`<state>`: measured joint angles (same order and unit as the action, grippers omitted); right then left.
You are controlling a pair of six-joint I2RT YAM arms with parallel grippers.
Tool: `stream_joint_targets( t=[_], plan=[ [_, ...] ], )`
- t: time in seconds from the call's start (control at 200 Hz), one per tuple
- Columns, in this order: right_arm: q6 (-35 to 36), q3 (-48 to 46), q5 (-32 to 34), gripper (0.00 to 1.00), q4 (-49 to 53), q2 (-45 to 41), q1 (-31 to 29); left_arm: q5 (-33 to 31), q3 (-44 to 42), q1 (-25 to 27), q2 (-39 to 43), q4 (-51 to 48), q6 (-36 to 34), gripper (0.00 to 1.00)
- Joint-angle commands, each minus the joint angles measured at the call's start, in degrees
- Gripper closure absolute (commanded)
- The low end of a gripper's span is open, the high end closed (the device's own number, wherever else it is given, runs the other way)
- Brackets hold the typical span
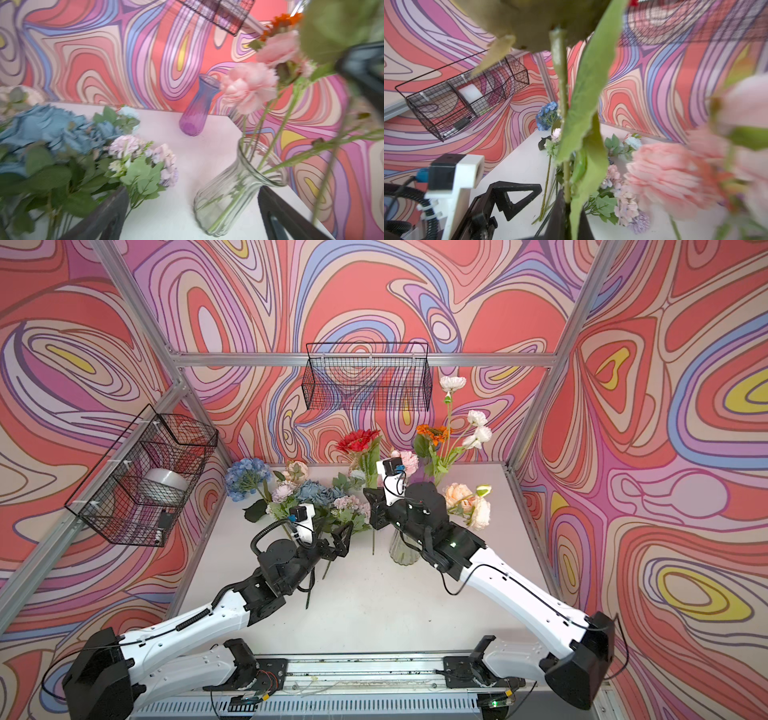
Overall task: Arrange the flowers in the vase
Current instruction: 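Raise the red gerbera with the right gripper while the left gripper draws back, then lower the red gerbera stem into the clear vase with the right gripper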
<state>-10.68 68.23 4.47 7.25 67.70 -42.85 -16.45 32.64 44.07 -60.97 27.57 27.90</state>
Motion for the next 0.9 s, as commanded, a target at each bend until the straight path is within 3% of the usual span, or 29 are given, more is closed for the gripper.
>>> stream_joint_targets(
  t=[0.0,0.205,0.526,0.891],
  plan=[
    [4.4,-2.4,12.1,1.0,-0.8,-4.1,-0.2,-6.5,-1.7,-2.7,1.2,-5.9,8.1,0.0],
    [13.4,-8.1,25.0,1.0,-13.8,-6.6,-0.3,0.6,-2.6,-5.3,-0.9,-2.6,11.5,0.0],
    [22.8,-7.8,28.2,1.0,-23.7,-1.5,-0.2,7.5,0.2,-5.3,-6.4,-2.4,11.0,0.0],
    [14.1,-19.3,30.2,1.0,-26.5,-2.6,-0.2,8.9,0.6,-5.3,-8.0,-1.9,11.3,0.0]
  ],
)
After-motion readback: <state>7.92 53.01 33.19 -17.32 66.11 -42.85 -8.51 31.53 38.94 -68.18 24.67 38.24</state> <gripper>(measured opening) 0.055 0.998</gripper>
